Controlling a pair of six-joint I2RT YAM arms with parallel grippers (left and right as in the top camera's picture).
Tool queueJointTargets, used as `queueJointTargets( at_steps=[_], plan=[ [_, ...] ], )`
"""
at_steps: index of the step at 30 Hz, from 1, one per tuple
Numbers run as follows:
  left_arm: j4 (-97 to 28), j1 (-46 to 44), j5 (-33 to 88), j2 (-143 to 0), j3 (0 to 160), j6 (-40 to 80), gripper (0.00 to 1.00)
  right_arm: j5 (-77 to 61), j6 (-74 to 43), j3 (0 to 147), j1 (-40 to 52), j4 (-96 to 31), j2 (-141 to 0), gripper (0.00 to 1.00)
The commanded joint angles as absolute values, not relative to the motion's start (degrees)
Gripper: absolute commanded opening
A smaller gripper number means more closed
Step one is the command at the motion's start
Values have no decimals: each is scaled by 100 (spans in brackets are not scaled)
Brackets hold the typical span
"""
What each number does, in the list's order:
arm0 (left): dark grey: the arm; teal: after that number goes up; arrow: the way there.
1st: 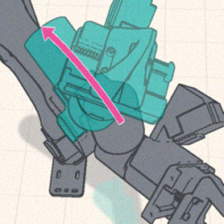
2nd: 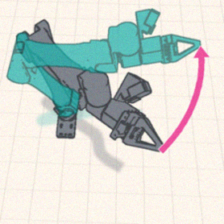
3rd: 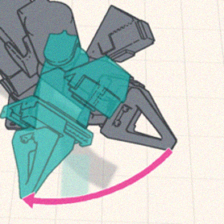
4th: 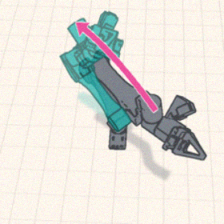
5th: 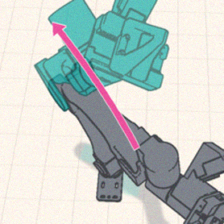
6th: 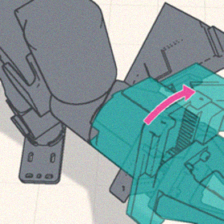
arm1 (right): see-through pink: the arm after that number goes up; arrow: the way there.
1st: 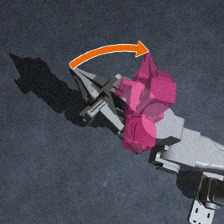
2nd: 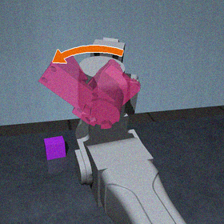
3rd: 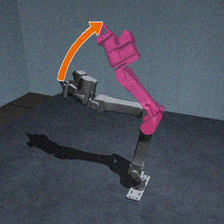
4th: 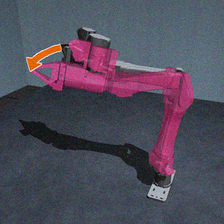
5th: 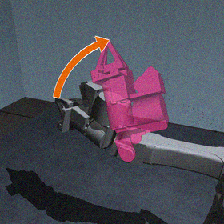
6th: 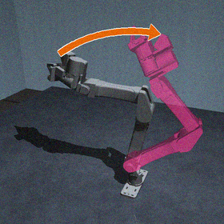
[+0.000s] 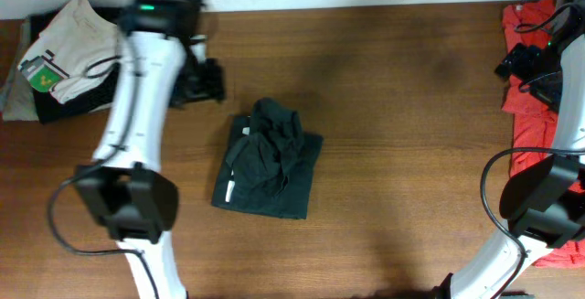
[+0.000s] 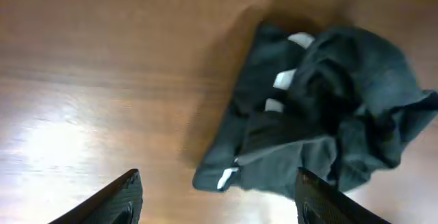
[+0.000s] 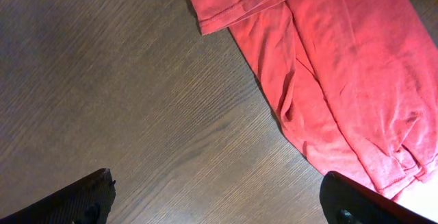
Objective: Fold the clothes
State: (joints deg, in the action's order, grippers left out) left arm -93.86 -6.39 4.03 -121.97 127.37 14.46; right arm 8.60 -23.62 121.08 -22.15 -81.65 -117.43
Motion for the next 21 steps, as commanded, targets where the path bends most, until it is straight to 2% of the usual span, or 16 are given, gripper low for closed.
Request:
queueJointTargets(
  at_steps=[1, 5, 9, 16, 17, 18, 20, 21],
  plan=[
    [-9323, -397, 1844, -12182, 12112, 454, 71, 969, -2390, 12171, -2220, -8165, -11673, 99],
    [-8958, -502, 2401, -12182, 11231, -95, 73, 969, -2390, 12171, -2220, -8165, -11673, 99],
    [-8604, -602, 2766, -12182, 10634, -292, 91, 969, -2390, 12171, -2220, -8165, -11673, 99],
    [-8055, -604, 2764, -12182, 9968, -631, 91, 969, -2390, 12171, -2220, -8165, -11673, 99],
    [-8014, -626, 2764, -12182, 9852, -744, 89, 967, -2390, 12171, -2220, -8165, -11673, 99],
    [-7992, -672, 2762, -12182, 9747, -792, 80, 967, -2390, 12171, -2220, -8165, -11673, 99],
    [-7988, -777, 2762, -12182, 9688, -875, 70, 969, -2390, 12171, -2220, -8165, -11673, 99],
    [-7977, -823, 2762, -12182, 9688, -873, 59, 969, -2390, 12171, -2220, -8165, -11673, 99]
  ],
)
